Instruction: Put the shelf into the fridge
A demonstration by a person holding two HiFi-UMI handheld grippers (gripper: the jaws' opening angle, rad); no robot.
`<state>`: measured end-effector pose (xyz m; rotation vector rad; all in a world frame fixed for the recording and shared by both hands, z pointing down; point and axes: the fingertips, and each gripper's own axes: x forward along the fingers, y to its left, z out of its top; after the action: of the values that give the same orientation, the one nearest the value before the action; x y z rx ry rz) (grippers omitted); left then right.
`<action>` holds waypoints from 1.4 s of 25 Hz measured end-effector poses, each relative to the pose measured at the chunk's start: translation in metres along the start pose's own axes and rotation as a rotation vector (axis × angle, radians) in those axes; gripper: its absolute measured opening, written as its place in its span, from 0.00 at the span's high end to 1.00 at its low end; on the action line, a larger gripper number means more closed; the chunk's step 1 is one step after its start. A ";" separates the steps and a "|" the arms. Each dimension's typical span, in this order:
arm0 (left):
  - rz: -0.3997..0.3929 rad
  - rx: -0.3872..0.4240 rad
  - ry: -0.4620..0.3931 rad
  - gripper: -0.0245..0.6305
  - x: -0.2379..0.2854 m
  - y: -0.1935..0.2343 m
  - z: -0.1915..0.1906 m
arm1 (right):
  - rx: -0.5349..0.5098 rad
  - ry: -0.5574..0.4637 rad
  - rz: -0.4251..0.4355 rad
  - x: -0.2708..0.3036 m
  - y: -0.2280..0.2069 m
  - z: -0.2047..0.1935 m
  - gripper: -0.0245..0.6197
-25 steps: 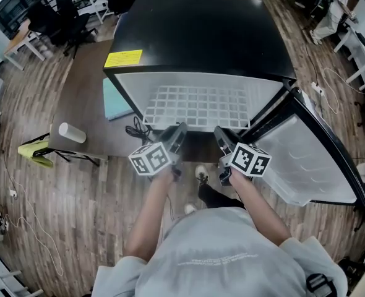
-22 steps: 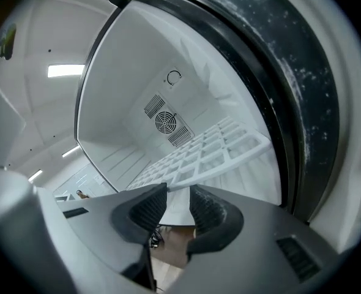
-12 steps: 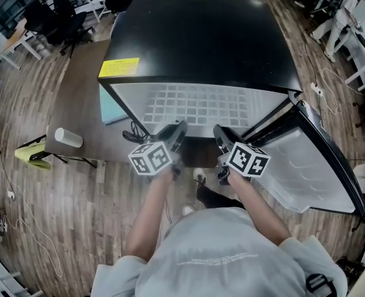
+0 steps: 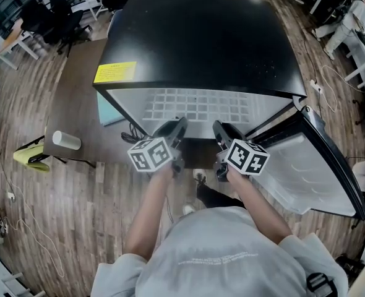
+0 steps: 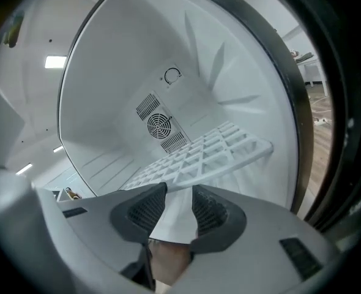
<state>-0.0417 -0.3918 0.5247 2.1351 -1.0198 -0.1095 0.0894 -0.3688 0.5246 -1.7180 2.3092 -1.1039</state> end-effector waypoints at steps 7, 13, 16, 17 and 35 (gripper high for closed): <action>0.006 -0.010 0.006 0.76 0.013 0.007 0.009 | -0.002 -0.005 -0.011 0.015 -0.003 0.009 0.76; 0.010 -0.013 0.011 0.76 0.017 0.009 0.011 | -0.008 -0.006 -0.013 0.018 -0.004 0.011 0.75; 0.006 -0.016 -0.002 0.75 0.017 0.008 0.011 | -0.007 -0.005 -0.001 0.017 -0.005 0.012 0.75; 0.002 -0.019 -0.007 0.75 0.017 0.009 0.011 | -0.004 -0.002 0.006 0.018 -0.005 0.012 0.75; 0.050 0.244 -0.016 0.84 -0.084 -0.033 -0.037 | -0.259 0.086 0.025 -0.074 0.007 -0.030 0.75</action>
<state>-0.0633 -0.2981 0.5098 2.3281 -1.1447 0.0244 0.0984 -0.2898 0.5166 -1.7478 2.6198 -0.9262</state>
